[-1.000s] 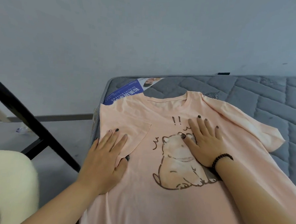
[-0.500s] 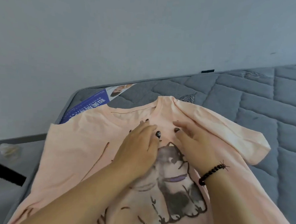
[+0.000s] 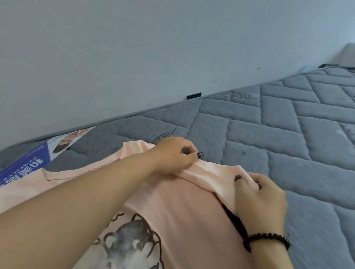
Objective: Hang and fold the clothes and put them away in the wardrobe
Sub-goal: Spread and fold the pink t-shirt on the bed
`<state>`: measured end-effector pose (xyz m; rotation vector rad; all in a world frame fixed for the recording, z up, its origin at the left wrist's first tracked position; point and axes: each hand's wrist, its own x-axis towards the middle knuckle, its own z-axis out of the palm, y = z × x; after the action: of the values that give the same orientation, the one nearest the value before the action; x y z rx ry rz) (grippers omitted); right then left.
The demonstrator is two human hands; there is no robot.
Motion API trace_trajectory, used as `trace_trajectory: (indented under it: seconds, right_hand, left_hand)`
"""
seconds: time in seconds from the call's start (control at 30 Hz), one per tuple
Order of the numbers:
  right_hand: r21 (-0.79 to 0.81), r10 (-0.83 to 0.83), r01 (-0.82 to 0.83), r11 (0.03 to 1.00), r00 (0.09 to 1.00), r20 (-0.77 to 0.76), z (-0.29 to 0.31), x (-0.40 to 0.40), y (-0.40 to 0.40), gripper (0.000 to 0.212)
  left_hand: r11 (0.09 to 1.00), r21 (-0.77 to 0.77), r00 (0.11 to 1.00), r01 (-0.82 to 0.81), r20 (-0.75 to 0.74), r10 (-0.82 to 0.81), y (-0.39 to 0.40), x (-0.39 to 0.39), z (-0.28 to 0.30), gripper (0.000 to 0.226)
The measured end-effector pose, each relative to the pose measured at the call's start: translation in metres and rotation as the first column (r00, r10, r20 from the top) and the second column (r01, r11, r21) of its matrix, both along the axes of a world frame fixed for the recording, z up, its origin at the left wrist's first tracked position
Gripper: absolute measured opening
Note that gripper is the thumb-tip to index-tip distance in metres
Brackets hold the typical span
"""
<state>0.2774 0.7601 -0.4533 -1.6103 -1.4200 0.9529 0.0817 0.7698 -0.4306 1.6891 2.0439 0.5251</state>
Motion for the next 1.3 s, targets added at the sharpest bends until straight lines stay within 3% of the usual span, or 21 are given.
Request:
trace_trajectory:
  seconds: [0.07, 0.13, 0.17, 0.2, 0.23, 0.3, 0.37, 0.43, 0.5, 0.53, 0.6, 0.7, 0.77, 0.83, 0.9, 0.97, 1.03, 1.17, 1.23, 1.3]
  right_hand:
    - [0.016, -0.039, 0.048, 0.999, 0.931, -0.363, 0.008, 0.000, 0.001, 0.013]
    - [0.043, 0.018, 0.014, 0.999, 0.743, -0.669, 0.016, 0.001, 0.000, 0.035]
    - [0.069, 0.062, -0.016, 0.997, 0.661, -0.748, 0.016, 0.001, 0.001, 0.050]
    - [0.085, 0.097, -0.050, 0.995, 0.635, -0.767, 0.014, 0.003, 0.001, 0.065]
    - [0.094, 0.125, -0.083, 0.992, 0.662, -0.739, 0.012, 0.002, 0.001, 0.077]
    - [0.096, 0.107, -0.065, 0.993, 0.830, -0.548, 0.006, 0.000, 0.000, 0.086]
    - [0.077, -0.014, 0.039, 0.996, 0.955, -0.297, -0.002, 0.000, 0.002, 0.082]
    - [0.017, -0.040, 0.043, 0.999, 0.987, -0.153, -0.009, 0.000, 0.004, 0.072]
    - [0.009, 0.066, -0.066, 0.998, 0.997, -0.039, -0.014, -0.002, 0.005, 0.044]
    - [0.017, 0.094, -0.094, 0.995, 0.996, -0.008, -0.016, -0.002, 0.005, 0.029]
    - [0.061, 0.069, -0.068, 0.996, 0.998, -0.003, -0.017, -0.001, 0.007, 0.009]
    - [0.219, -0.102, 0.127, 0.967, 0.987, -0.125, -0.015, -0.001, 0.009, 0.015]
    - [0.416, -0.204, 0.298, 0.859, 0.945, -0.256, -0.011, -0.002, 0.007, 0.014]
    - [0.511, -0.232, 0.382, 0.770, 0.914, -0.334, -0.006, -0.002, 0.005, 0.020]
    - [0.366, -0.257, 0.349, 0.863, 0.926, -0.276, -0.004, -0.001, 0.006, 0.040]
    - [0.041, -0.180, 0.178, 0.983, 0.983, 0.037, -0.008, 0.003, 0.009, 0.050]
    - [-0.088, 0.005, 0.025, 0.996, 0.947, 0.321, -0.013, 0.005, 0.007, 0.048]
    - [-0.055, 0.035, -0.021, 0.998, 0.960, 0.278, -0.009, 0.009, 0.004, 0.035]
    - [-0.066, 0.049, -0.030, 0.997, 0.948, 0.314, -0.010, 0.010, 0.005, 0.029]
    - [-0.016, -0.004, 0.007, 1.000, 0.982, 0.191, -0.009, 0.010, 0.008, 0.012]
  left_hand:
    - [0.993, -0.094, 0.997, 0.071, 0.047, -0.066, 0.002, -0.004, 0.010, 0.024]
    - [0.981, -0.135, 0.989, 0.140, -0.029, -0.145, 0.002, -0.008, 0.018, 0.017]
    - [0.983, -0.115, 0.985, 0.144, -0.074, -0.153, 0.003, -0.011, 0.021, 0.013]
    - [0.990, -0.069, 0.987, 0.124, -0.098, -0.131, 0.006, -0.014, 0.024, 0.012]
    - [0.996, -0.017, 0.992, 0.083, -0.096, -0.084, 0.008, -0.016, 0.025, 0.013]
    - [0.996, 0.093, 0.999, -0.009, -0.046, 0.013, 0.013, -0.018, 0.026, 0.015]
    - [0.981, 0.176, 0.995, -0.086, -0.041, 0.094, 0.018, -0.017, 0.023, 0.014]
    - [0.964, 0.214, 0.987, -0.158, 0.020, 0.158, 0.022, -0.014, 0.017, 0.014]
    - [0.975, 0.156, 0.978, -0.157, 0.164, 0.131, 0.022, -0.010, 0.012, 0.021]
    - [0.989, 0.105, 0.982, -0.100, 0.169, 0.081, 0.020, -0.008, 0.011, 0.025]
    - [0.999, -0.006, 0.999, 0.036, 0.022, -0.036, 0.016, -0.004, 0.007, 0.028]
    - [0.998, 0.016, 0.995, 0.058, -0.082, -0.057, 0.020, -0.003, 0.001, 0.027]
    - [0.992, 0.125, 0.997, -0.001, -0.079, 0.011, 0.026, -0.002, 0.002, 0.033]
    - [0.979, 0.187, 0.996, -0.086, -0.006, 0.088, 0.033, -0.001, 0.003, 0.034]
    - [0.965, 0.195, 0.984, -0.173, 0.065, 0.164, 0.039, -0.001, 0.003, 0.029]
    - [0.961, 0.169, 0.975, -0.217, 0.085, 0.205, 0.041, 0.000, 0.001, 0.024]
    - [0.968, 0.127, 0.974, -0.215, 0.101, 0.203, 0.041, 0.002, -0.002, 0.020]
    - [0.986, 0.013, 0.978, -0.166, 0.127, 0.163, 0.045, 0.008, 0.000, 0.022]
    - [0.991, 0.001, 0.983, -0.135, 0.126, 0.134, 0.049, 0.014, 0.006, 0.011]
    - [0.989, 0.034, 0.961, -0.146, 0.241, 0.133, 0.052, 0.022, 0.014, 0.020]
